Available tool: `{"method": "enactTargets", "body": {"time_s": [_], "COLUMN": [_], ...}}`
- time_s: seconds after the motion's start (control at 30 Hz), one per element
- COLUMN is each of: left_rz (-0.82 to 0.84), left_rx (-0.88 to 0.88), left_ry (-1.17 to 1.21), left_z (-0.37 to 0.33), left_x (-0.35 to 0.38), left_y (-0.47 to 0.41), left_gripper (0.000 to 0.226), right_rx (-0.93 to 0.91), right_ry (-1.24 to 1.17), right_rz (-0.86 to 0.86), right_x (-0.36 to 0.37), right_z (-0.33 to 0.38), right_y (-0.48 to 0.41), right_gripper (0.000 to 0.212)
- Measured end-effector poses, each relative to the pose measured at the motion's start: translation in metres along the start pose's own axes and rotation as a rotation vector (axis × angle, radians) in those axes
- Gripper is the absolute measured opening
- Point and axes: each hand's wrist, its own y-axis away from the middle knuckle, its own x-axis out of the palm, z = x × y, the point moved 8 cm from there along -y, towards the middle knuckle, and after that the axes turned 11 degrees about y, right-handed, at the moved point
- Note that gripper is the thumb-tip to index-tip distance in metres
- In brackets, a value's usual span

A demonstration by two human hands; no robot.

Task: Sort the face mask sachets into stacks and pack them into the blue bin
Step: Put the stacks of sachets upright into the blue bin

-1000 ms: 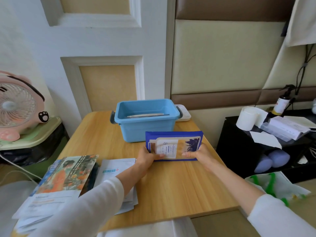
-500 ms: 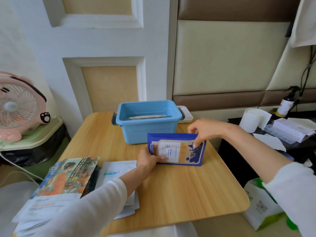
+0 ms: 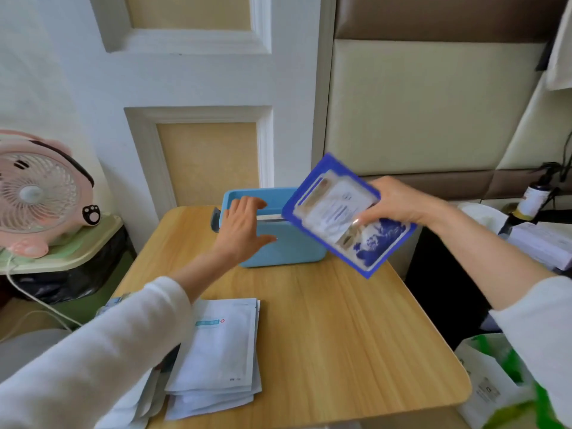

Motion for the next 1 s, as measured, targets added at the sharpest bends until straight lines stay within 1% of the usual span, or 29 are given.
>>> {"method": "enactTargets", "body": {"time_s": [0.07, 0.1, 0.2, 0.27, 0.3, 0.33, 0.37, 0.43, 0.53, 0.67, 0.8, 0.87, 1.0], "left_rz": [0.16, 0.214, 0.206, 0.204, 0.203, 0.193, 0.182, 0.183, 0.21, 0.291, 0.336, 0.326, 0.236], "left_rx": [-0.083, -0.08, 0.033, 0.192, 0.294, 0.388, 0.462, 0.541, 0.577, 0.633, 0.631, 0.641, 0.695], "left_ry": [-0.192, -0.245, -0.236, -0.216, -0.211, -0.209, -0.208, -0.214, -0.226, -0.255, -0.276, -0.315, -0.424], "left_z": [0.024, 0.03, 0.024, 0.009, -0.002, -0.013, -0.022, -0.031, -0.036, -0.039, -0.03, -0.028, -0.034], "left_x": [0.013, 0.02, 0.02, 0.021, 0.021, 0.021, 0.02, 0.02, 0.021, 0.029, 0.027, 0.025, 0.02], "left_y": [-0.006, -0.006, 0.002, 0.02, 0.034, 0.049, 0.062, 0.081, 0.089, 0.105, 0.105, 0.1, 0.098], "left_gripper": [0.071, 0.065, 0.024, 0.012, 0.008, 0.009, 0.015, 0.025, 0.033, 0.035, 0.041, 0.042, 0.041], "right_rx": [0.043, 0.064, 0.116, 0.123, 0.122, 0.114, 0.105, 0.075, 0.045, 0.033, 0.041, 0.031, 0.042], "right_ry": [-0.223, -0.349, -0.649, -0.735, -0.751, -0.759, -0.761, -0.747, -0.706, -0.668, -0.618, -0.577, -0.562], "right_rz": [-0.087, -0.136, -0.256, -0.28, -0.286, -0.293, -0.299, -0.317, -0.369, -0.43, -0.468, -0.457, -0.371], "right_x": [-0.018, -0.023, -0.024, -0.017, -0.012, -0.008, -0.004, 0.004, 0.01, 0.011, 0.01, 0.009, 0.011], "right_z": [-0.015, -0.022, -0.037, -0.038, -0.038, -0.037, -0.035, -0.029, -0.021, -0.016, -0.014, -0.011, -0.009], "right_y": [-0.004, -0.006, -0.007, -0.005, -0.005, -0.003, -0.003, -0.002, -0.001, 0.005, 0.011, 0.012, 0.01], "right_gripper": [0.028, 0.032, 0.049, 0.051, 0.051, 0.051, 0.051, 0.05, 0.046, 0.046, 0.039, 0.035, 0.028]}}
